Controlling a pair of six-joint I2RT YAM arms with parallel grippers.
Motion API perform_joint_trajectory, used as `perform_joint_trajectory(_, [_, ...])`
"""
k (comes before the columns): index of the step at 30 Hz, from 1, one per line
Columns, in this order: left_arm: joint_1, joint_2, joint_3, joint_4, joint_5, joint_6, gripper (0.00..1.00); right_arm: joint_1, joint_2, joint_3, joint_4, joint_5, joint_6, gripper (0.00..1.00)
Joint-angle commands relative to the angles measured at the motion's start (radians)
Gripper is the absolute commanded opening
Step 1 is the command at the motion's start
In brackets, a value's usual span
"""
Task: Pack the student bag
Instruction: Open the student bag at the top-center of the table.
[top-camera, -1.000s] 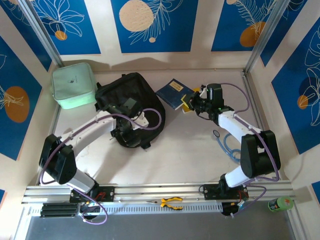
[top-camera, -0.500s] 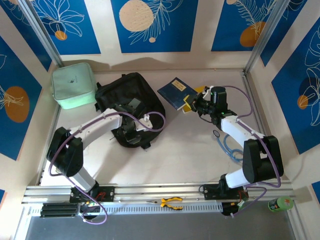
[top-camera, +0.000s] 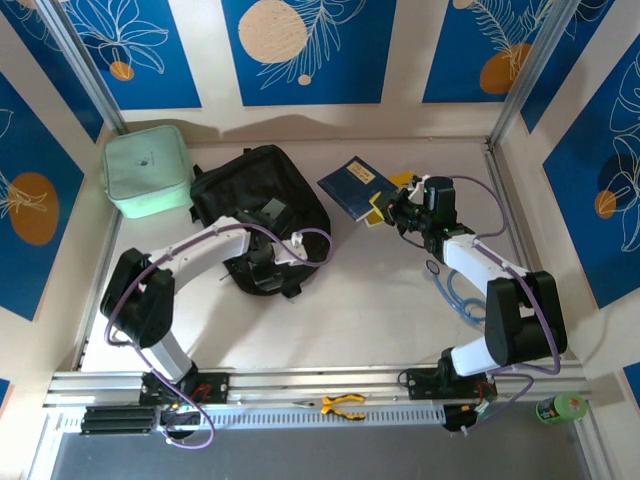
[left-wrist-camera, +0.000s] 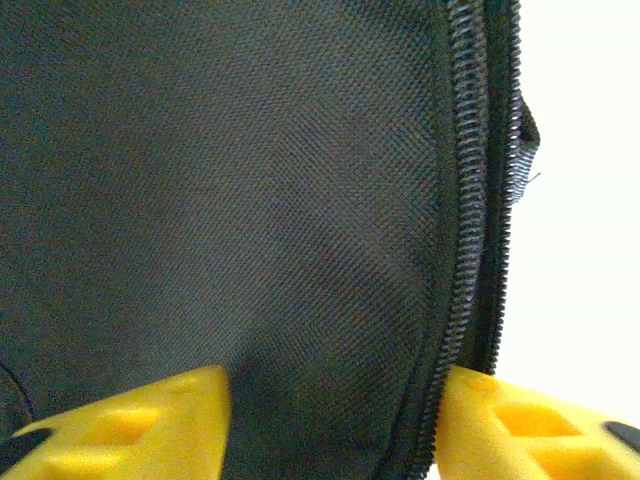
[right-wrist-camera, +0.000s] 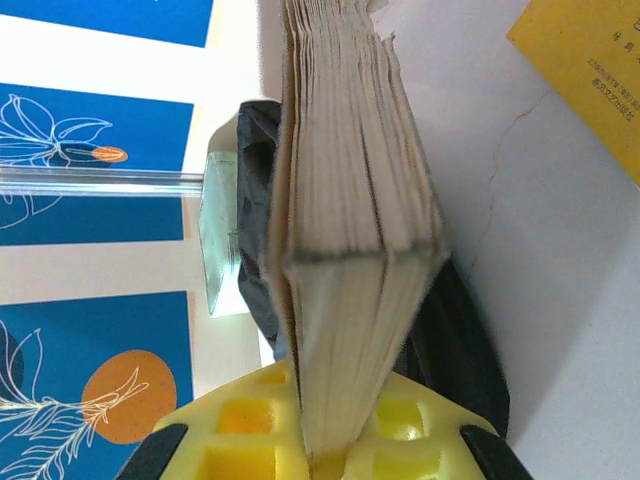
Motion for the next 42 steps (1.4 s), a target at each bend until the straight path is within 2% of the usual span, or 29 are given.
perform_joint_trajectory(1, [-0.020,0.020,-0.012,0.008,-0.062,0.042,0.50,-0.005,-0.022,-0.003,0.036,-0.018,0.001,0.00])
perform_joint_trajectory(8, [-0.027,0.026,-0.001,0.012,-0.071,0.049,0.37,-0.009,-0.023,-0.005,0.027,-0.013,0.001,0.00])
perform_joint_trajectory(16, [-0.023,-0.080,0.009,0.015,-0.025,0.071,0.16,-0.043,-0.072,-0.022,-0.030,0.004,-0.027,0.00])
perform_joint_trajectory(21, [-0.008,-0.154,0.037,0.043,-0.011,0.048,0.09,-0.064,-0.131,-0.028,-0.095,0.025,-0.087,0.00])
perform_joint_trajectory(32, [0.058,-0.367,-0.066,0.447,-0.140,-0.141,0.06,-0.101,-0.294,-0.098,-0.222,0.014,-0.168,0.01])
perform_joint_trajectory(37, [0.068,-0.394,-0.116,0.619,-0.096,-0.156,0.03,-0.032,-0.295,-0.083,-0.291,-0.042,-0.147,0.01])
perform_joint_trajectory(42, [0.068,-0.364,-0.100,0.659,-0.098,-0.166,0.03,0.070,-0.305,-0.078,-0.388,0.027,-0.078,0.00])
